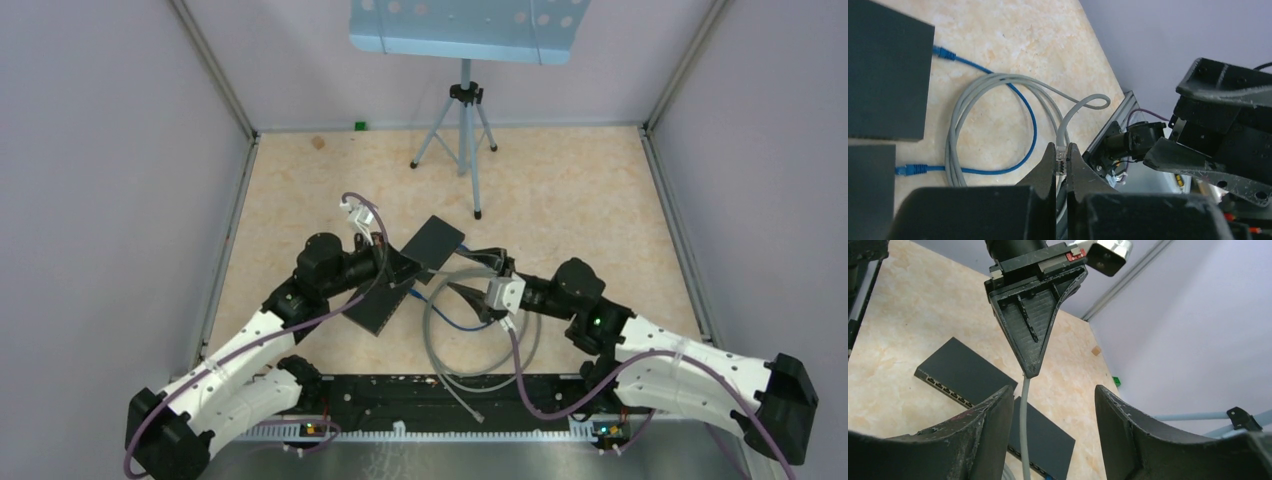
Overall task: Insert the plug into the switch port
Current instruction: Pick up the connector from the center of the board.
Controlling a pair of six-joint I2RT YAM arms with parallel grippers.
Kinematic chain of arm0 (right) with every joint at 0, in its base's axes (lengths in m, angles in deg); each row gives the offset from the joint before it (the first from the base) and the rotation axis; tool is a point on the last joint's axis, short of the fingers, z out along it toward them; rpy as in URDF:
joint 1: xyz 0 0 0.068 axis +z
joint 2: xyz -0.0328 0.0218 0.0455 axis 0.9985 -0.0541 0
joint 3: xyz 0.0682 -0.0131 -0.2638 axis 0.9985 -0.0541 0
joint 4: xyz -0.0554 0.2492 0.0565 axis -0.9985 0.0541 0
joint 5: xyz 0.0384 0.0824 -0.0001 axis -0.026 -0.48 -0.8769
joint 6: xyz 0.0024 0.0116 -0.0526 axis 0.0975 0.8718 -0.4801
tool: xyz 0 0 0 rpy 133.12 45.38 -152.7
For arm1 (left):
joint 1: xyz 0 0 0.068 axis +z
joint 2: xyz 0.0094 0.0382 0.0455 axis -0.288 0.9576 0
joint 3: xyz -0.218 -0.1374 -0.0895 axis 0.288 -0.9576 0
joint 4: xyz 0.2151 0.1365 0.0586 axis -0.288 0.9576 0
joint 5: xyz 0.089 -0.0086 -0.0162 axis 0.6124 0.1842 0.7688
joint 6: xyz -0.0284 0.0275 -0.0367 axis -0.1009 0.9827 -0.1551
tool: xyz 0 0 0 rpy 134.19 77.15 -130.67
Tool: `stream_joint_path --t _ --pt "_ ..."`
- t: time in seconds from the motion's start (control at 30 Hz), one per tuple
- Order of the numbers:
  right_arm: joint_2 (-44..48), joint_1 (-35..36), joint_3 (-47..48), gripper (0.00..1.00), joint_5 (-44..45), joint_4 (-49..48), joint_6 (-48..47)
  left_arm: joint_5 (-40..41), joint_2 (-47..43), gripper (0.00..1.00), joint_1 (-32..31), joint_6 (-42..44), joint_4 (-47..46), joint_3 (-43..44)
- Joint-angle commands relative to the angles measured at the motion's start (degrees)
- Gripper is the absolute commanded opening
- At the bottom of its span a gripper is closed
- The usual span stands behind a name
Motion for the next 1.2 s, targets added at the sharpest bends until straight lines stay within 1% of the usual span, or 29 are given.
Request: stream_joint_path --t 0.0,0.07,0.13,0.33,0.47,0.7,0.9,1.17 --pt "-2.2 0.6 0.7 0.58 -3.4 0.5 -3.0 3.8 -1.2 0.0 0.1 -12.4 -5.4 -4.7" --pt "-3.5 1.3 0.6 0.57 -3.0 0.4 -3.0 3.6 -0.9 0.0 0.1 -13.5 -4.3 -4.6" --pt "-4.8 2.3 -0.1 0.57 -1.1 -2.1 -2.1 3.5 -1.2 0.0 0.2 -14.5 -3.6 -4.7" --pt "-10.7 3.1 -0.3 0.53 4.5 -11.0 6.3 3.2 -2.9 0.0 0.1 -16.1 -6.1 -6.4" --pt "-13.2 3.1 -0.7 0.52 6.5 -15.0 9.7 1.6 -3.0 0.0 0.2 -16.8 -6.4 -6.4" --pt "-16.4 2.8 0.3 0.49 4.0 -16.3 13.9 -0.7 -4.2 0.0 0.1 -16.8 -7.3 -6.6" --pt "-16.6 1.1 -0.4 0.46 -0.2 -17.4 16.6 -1.6 -5.6 0.0 0.1 -16.7 -8.4 -6.3" --pt "-17.1 0.0 -0.7 0.41 -1.9 -19.3 18.0 -3.4 -5.2 0.0 0.1 -16.9 -9.7 -5.6"
